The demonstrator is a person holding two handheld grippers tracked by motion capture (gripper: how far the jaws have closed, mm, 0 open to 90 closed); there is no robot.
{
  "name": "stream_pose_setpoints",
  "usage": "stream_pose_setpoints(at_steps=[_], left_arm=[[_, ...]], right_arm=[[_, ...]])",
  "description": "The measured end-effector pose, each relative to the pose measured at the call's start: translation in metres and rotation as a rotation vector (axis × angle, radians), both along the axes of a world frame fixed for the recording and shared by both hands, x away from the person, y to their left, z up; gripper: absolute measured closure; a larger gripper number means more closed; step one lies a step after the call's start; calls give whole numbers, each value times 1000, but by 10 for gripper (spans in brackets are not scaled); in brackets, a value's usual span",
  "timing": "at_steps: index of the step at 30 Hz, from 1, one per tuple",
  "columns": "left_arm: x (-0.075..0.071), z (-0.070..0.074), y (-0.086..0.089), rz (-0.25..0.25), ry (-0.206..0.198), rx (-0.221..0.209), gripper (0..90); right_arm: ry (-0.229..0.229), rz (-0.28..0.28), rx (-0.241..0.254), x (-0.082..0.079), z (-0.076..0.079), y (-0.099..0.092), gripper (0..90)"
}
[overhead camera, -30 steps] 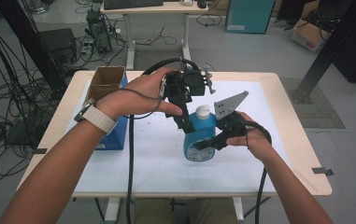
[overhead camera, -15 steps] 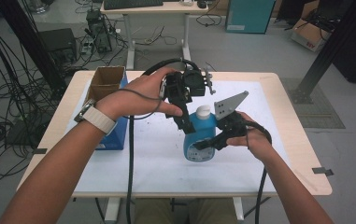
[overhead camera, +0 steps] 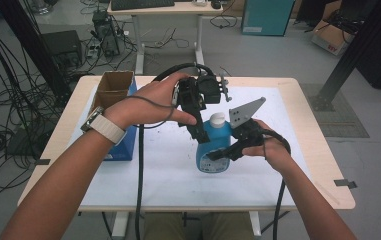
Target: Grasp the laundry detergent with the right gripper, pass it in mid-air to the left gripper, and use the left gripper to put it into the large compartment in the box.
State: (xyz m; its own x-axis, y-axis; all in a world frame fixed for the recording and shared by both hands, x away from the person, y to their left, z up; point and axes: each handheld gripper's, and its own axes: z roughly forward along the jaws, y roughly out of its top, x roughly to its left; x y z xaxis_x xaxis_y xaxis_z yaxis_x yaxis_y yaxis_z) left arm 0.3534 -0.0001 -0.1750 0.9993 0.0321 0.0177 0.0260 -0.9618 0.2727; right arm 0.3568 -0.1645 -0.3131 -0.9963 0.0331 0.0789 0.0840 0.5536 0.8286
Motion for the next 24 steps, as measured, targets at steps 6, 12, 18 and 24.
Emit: stream_pose_setpoints(at_steps=[6, 12, 18, 24], left_arm=[[1, -3, -4, 10, -2, -9, 57], [1, -9, -10, 10, 5, -14, 68], [2, -14, -15, -2, 11, -6, 69], [3, -21, -19, -1, 32, -16, 67]], right_arm=[[5, 7, -1, -1, 2, 2, 428], [-2, 12, -7, -3, 2, 4, 428], [-2, 16, -7, -4, 3, 4, 428], [-4, 21, -4, -5, 4, 5, 428]])
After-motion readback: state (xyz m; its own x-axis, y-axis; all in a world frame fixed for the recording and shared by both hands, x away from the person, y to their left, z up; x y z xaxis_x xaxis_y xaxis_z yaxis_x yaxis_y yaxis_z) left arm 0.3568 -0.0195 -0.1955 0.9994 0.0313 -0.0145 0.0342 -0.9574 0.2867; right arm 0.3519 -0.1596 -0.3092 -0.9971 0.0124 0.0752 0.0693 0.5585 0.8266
